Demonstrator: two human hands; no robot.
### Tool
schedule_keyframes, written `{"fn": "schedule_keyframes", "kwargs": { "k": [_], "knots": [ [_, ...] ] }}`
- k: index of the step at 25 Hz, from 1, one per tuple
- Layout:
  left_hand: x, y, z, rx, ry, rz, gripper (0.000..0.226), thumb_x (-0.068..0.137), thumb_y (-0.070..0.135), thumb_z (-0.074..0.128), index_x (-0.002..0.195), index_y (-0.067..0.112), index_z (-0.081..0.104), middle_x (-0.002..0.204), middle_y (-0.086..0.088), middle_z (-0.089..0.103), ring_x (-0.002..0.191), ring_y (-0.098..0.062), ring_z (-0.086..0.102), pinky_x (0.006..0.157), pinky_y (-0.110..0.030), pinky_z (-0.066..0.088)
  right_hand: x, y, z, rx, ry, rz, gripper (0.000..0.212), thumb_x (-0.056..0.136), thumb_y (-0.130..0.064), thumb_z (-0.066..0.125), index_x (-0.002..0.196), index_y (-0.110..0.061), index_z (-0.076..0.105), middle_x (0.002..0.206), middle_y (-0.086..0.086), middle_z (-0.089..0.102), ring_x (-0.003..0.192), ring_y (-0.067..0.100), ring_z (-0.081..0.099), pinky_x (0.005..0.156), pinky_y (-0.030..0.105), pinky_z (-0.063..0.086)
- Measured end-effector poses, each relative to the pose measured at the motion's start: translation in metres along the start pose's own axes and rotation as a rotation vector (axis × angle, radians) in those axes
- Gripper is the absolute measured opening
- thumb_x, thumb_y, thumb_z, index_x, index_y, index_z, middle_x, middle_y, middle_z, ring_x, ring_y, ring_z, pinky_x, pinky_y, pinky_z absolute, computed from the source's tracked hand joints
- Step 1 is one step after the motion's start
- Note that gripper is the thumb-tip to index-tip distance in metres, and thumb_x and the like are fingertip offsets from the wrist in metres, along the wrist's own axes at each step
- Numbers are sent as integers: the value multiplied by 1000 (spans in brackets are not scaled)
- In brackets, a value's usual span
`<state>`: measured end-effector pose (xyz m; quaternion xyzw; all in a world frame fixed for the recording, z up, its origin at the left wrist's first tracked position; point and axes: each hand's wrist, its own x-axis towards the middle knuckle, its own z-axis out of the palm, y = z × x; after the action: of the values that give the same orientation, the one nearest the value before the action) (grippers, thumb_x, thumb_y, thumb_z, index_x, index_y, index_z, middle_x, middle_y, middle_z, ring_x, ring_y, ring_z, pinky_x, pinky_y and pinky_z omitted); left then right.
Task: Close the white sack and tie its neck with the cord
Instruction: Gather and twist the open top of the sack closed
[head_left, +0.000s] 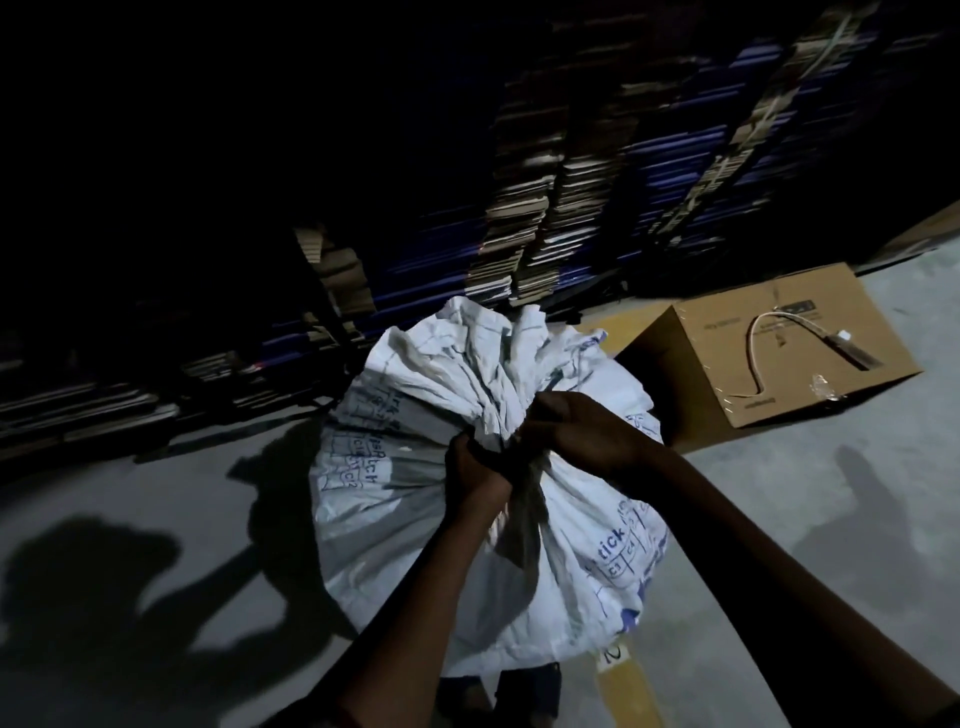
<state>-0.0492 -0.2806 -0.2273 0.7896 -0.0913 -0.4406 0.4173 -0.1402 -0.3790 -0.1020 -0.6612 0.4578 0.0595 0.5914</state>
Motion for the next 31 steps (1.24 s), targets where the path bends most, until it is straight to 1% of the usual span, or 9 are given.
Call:
{"fn": "schedule_keyframes", "kwargs": {
  "k": [2,6,10,13,18,21,22,27,31],
  "knots": [
    [-14,16,-16,-82,61,-100,45,73,17,77,117,15,69,110,-4,73,107,-20,71,95,-35,57,-9,7,8,-138,-3,-71,15,86,-24,68,97,-13,66,94,2,68,93,19,62,93,40,49],
    [-38,29,-28,-267,76,-89,30,73,3,82,101,13,75,93,7,75,86,-8,72,78,-21,53,-24,39,32,-483,-29,-275,97,76,-40,85,152,-35,23,150,-16,40,140,5,35,115,8,24],
    [-44,28,-41,-398,86,-196,30,73,5,84,102,7,76,99,-2,80,84,-11,75,67,-19,59,-6,61,65,-525,67,-345,136,57,-73,83,162,-17,17,165,1,26,155,20,23,123,44,29],
    [-45,24,-52,-345,30,-188,33,76,20,89,104,14,74,99,6,78,89,-6,72,85,-28,58,2,60,84,-420,107,-355,126,58,-64,85,157,-10,29,155,6,42,142,24,42,116,39,39],
    [-52,17,-37,-266,8,-96,47,77,36,87,118,21,74,116,8,77,109,-12,72,96,-37,59,10,76,94,-200,287,-370,60,69,-47,64,115,-9,66,101,1,72,87,16,66,71,17,40],
    [-54,10,-24,-206,-96,-30,66,61,60,90,117,25,77,118,11,77,116,-8,70,108,-41,53,17,81,70,-194,349,-391,8,72,-25,63,74,-20,57,64,-8,59,60,26,59,55,28,34],
    [-52,10,-22,-188,-103,-7,76,56,64,91,120,26,76,123,13,75,120,-7,67,111,-39,50,16,76,63,-187,311,-382,12,71,-21,60,68,-25,49,58,-11,52,56,26,55,54,28,32],
    [-41,23,-12,-69,-57,60,87,60,59,91,136,25,65,139,17,59,133,-2,51,121,-29,34,21,73,42,-193,149,-338,13,72,-32,49,65,-28,39,60,-7,54,61,28,60,53,35,41],
    [-28,24,3,-195,117,-112,60,49,63,90,96,28,81,104,14,80,105,-9,73,98,-33,57,33,71,30,-312,4,-168,8,84,-23,60,85,-19,53,90,10,66,92,34,66,70,34,43]
  ]
}}
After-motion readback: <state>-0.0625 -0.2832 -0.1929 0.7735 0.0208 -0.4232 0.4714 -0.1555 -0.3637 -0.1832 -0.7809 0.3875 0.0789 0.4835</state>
